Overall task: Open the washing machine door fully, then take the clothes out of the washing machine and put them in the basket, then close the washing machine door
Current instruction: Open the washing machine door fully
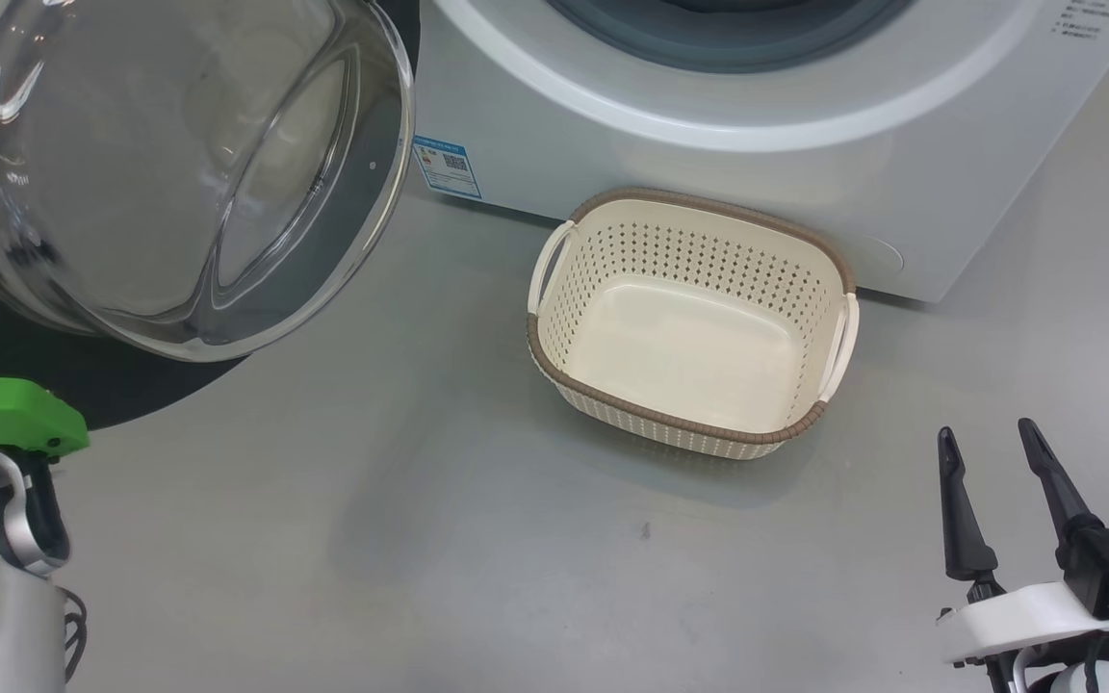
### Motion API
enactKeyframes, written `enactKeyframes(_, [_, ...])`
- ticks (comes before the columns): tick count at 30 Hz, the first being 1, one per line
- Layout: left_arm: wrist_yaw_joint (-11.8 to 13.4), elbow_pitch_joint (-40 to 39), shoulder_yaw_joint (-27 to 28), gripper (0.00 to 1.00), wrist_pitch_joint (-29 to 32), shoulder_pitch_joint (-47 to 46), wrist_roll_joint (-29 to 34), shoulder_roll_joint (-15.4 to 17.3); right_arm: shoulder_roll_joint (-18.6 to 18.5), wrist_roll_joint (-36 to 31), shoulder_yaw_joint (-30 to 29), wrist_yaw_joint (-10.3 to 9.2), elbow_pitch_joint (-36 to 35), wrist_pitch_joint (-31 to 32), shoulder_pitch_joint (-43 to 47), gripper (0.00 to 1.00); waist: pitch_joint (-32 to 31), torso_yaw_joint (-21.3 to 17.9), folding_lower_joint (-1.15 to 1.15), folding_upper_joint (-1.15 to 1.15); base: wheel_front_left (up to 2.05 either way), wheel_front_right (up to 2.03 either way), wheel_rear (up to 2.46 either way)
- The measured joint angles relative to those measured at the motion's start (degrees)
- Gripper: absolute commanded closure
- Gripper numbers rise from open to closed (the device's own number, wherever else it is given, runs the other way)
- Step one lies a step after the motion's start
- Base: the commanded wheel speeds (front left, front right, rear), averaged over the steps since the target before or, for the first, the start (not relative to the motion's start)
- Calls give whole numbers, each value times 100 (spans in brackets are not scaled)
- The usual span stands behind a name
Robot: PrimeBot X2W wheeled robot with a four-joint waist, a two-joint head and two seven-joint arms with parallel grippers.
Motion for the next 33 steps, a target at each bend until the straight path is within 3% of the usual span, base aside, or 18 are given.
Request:
enactKeyframes(14, [43,-8,134,100,-15,115,105,-46,15,0,-11,10,60,0,-62,0,-76,-72,0,0,0,0,0])
enactKeyframes(27, [30,-1065,4,100,-16,929,450,-678,55,1,-93,1,100,0,-55,0,-261,-12,0,0,0,0,0])
enactKeyframes(33, [-159,-1535,-307,100,-16,1432,567,-881,77,1,-49,2,129,0,-51,0,-375,24,0,0,0,0,0])
